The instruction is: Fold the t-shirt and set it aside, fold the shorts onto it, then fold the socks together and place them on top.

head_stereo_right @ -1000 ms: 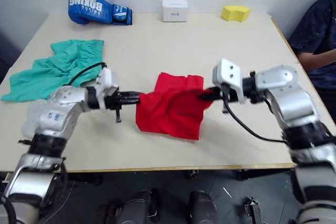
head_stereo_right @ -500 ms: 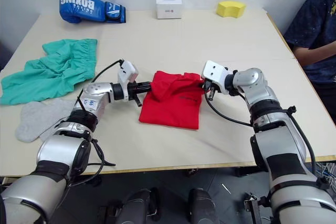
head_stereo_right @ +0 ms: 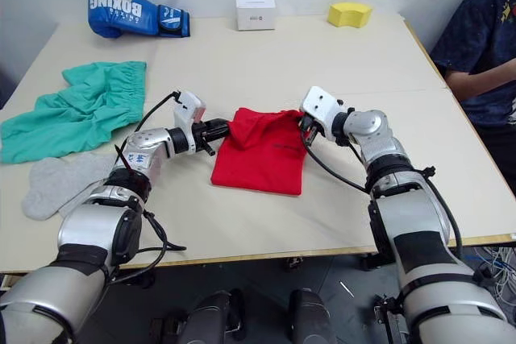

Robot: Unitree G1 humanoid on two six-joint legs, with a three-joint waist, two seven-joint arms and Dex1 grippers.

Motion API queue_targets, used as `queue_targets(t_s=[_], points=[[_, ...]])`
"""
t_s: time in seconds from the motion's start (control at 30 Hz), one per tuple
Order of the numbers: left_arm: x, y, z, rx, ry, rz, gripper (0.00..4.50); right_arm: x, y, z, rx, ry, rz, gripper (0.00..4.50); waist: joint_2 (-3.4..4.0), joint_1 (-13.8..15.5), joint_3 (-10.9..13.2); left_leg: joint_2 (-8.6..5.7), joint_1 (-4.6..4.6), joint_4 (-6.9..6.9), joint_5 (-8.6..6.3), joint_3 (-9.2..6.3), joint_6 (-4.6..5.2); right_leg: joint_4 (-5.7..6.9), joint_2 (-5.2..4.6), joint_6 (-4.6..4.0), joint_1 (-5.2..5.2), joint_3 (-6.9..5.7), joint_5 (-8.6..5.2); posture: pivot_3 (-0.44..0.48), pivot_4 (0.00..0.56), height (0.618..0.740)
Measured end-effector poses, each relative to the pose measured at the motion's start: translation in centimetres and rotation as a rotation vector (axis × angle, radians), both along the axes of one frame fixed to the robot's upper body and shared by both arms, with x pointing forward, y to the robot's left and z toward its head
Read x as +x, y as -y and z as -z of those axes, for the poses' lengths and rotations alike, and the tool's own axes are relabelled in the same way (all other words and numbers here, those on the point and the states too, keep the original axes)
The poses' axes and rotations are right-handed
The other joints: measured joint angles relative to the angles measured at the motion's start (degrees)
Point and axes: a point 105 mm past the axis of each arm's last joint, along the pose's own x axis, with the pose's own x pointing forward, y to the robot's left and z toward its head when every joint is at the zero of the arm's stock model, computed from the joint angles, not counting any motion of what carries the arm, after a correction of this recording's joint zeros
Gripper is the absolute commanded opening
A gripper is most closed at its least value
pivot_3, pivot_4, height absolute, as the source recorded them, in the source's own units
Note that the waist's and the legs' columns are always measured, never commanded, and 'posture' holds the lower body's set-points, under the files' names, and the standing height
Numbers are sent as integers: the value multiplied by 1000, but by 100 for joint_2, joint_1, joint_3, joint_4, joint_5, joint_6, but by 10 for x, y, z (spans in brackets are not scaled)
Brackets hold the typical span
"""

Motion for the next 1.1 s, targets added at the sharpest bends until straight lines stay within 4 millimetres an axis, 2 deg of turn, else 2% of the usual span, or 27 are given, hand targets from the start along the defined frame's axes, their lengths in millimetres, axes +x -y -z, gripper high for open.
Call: queue_targets(t_s=[0.1, 0.2, 0.27, 0.33, 0.47, 0.57, 0.63, 0.8, 0.83, 0.9, 0.93, 1.03, 1.1], points=[[11, -4, -5, 12, -18, -118, 2925, 7, 6, -4, 73, 10, 92, 2230, 0, 32, 0, -2, -2, 9, -1, -5, 2, 9, -3, 0, 0, 3, 0, 0, 150, 740], [16, 7, -16, -44, -36, -144, 3826, 13, 16, -9, 111, 53, 183, 3228, 0, 49, 0, -4, -7, 19, -3, -4, 5, 14, -4, 0, 0, 5, 0, 0, 150, 740], [21, 14, -22, -148, -83, -187, 4492, 16, 25, -11, 151, 82, 253, 3966, 0, 42, 0, -3, -7, 19, -3, -6, 5, 15, -4, 0, 0, 7, 0, 0, 150, 740], [24, 10, -27, -250, -128, -249, 4500, 16, 35, -9, 202, 92, 310, 4474, 0, 27, 0, -2, -4, 15, -3, -9, 5, 15, -4, 0, 0, 8, 0, 0, 150, 740], [26, -3, -27, -302, -125, -318, 4500, 9, 53, -6, 289, 104, 313, 4474, 0, -15, 0, -3, -1, 7, -3, -6, 5, 15, 0, 1, -5, 14, 0, 0, 150, 740], [22, -13, -28, -298, -53, -308, 4500, -2, 48, -10, 315, 134, 211, 4474, 0, -62, 0, -3, 8, -1, -3, -5, 3, 16, 2, 1, -5, 20, 0, 0, 150, 740], [13, -25, -28, -273, 25, -266, 4500, -13, 48, -7, 326, 150, 162, 4474, 0, -78, 0, -2, 18, -12, -4, -5, 0, 16, 2, 0, -3, 26, 0, 0, 150, 740], [-19, -60, -16, -152, 131, -173, 4500, -44, 62, 16, 336, 111, 151, 4474, 0, -75, 0, -1, 34, -23, -5, -5, -1, 16, 0, 0, -3, 43, -1, 0, 150, 740], [-27, -62, -15, -126, 148, -139, 4500, -49, 62, 19, 341, 103, 153, 4474, 0, -76, 0, -38, 31, -43, -3, -37, 2, 5, -15, 1, 20, 18, -1, 0, 150, 740], [-43, -53, -19, -59, 197, -21, 4500, -62, 62, 25, 335, 90, 154, 4474, 5, -143, 0, -146, 29, -142, 93, -238, 15, -29, -112, 13, 112, -179, -7, 0, 150, 740], [-49, -51, -21, -22, 219, 27, 4500, -66, 58, 24, 328, 95, 143, 4474, 8, -142, 2, -163, 31, -151, 130, -276, 13, -24, -133, 20, 117, -209, -11, 0, 150, 740], [-70, -45, -25, 96, 264, 177, 4500, -84, 43, 17, 283, 133, 67, 4474, 10, 53, 6, -143, 45, -142, 126, -248, 5, -29, -115, 20, 120, -165, -16, 0, 150, 740], [-88, -38, -16, 183, 259, 309, 4500, -108, 28, 30, 189, 118, -36, 4474, 10, 149, 5, -141, 54, -139, 117, -239, 6, -38, -114, 18, 127, -150, -16, 0, 150, 740]])
